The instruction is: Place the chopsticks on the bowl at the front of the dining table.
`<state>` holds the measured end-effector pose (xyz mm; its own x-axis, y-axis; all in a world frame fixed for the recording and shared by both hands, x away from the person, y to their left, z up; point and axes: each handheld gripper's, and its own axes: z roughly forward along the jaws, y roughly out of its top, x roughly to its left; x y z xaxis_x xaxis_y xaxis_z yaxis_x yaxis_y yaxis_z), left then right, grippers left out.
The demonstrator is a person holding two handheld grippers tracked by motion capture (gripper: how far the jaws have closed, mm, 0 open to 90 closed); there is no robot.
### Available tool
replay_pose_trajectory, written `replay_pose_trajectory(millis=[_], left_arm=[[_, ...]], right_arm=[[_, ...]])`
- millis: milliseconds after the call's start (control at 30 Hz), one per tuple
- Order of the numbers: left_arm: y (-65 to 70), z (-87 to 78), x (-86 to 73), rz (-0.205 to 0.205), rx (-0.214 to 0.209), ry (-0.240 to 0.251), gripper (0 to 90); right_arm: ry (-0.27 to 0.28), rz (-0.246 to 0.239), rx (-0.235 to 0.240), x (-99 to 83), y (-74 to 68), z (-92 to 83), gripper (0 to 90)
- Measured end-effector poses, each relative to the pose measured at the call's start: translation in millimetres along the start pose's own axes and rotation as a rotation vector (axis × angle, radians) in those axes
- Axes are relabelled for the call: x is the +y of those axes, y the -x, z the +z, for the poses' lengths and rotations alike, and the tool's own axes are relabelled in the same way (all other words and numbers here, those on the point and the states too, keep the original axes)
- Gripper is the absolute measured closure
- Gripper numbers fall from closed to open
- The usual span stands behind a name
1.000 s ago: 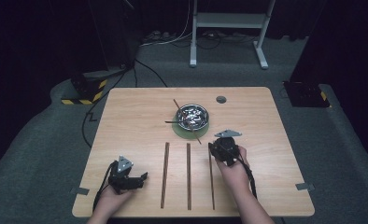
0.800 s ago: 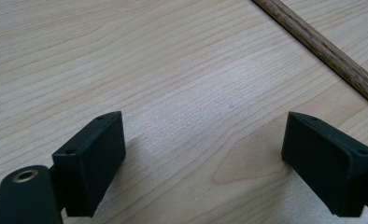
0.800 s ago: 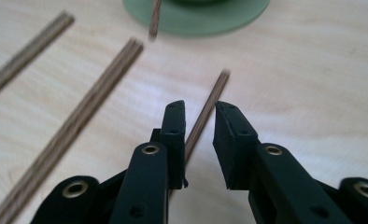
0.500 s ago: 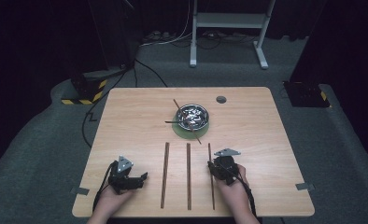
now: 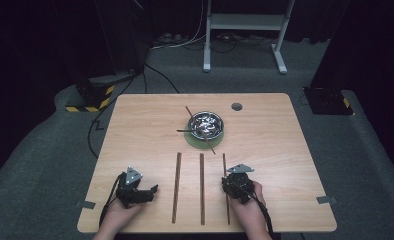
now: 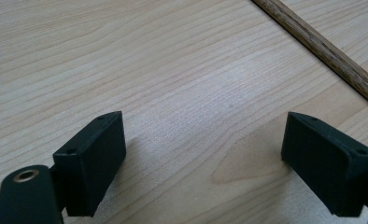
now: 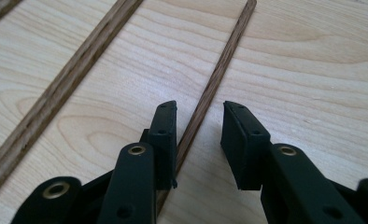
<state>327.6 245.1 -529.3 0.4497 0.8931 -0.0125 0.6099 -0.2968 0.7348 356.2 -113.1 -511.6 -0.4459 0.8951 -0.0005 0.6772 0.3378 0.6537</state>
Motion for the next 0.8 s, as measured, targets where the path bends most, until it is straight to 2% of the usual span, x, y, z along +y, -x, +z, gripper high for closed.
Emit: replay_pose_trajectory(millis=[33,200,233,300,400,500,800], left_arm=[[0.0,0.0,0.0,0.000,0.000,0.000,13.8],[0.0,-0.1,0.0,0.000,0.000,0.000,13.9],[-0.1,-0.1,0.0,0.000,-0.001,0.000,13.9],[-0.1,-0.1,0.0,-0.001,-0.001,0.000,13.9],[-0.1,-0.1,0.0,0.000,0.000,0.000,13.9],[-0.1,-0.1,0.0,0.000,-0.001,0.000,13.9],[0.0,-0.1,0.0,0.000,0.000,0.000,13.9]], right_arm=[[-0.006,-0.011,-0.008,-0.5,-1.2,-0.8,66.5],[0.000,-0.003,-0.016,-1.1,0.3,-0.9,72.5],[-0.005,-0.002,-0.024,-0.9,3.3,-1.5,77.3],[-0.014,0.005,-0.032,-0.4,9.3,-2.2,80.4],[-0.025,0.018,-0.046,-0.6,19.9,-3.7,82.0],[-0.027,0.035,-0.038,-1.8,28.3,-5.4,83.0],[-0.028,0.051,-0.022,-2.4,31.5,-6.3,79.6]])
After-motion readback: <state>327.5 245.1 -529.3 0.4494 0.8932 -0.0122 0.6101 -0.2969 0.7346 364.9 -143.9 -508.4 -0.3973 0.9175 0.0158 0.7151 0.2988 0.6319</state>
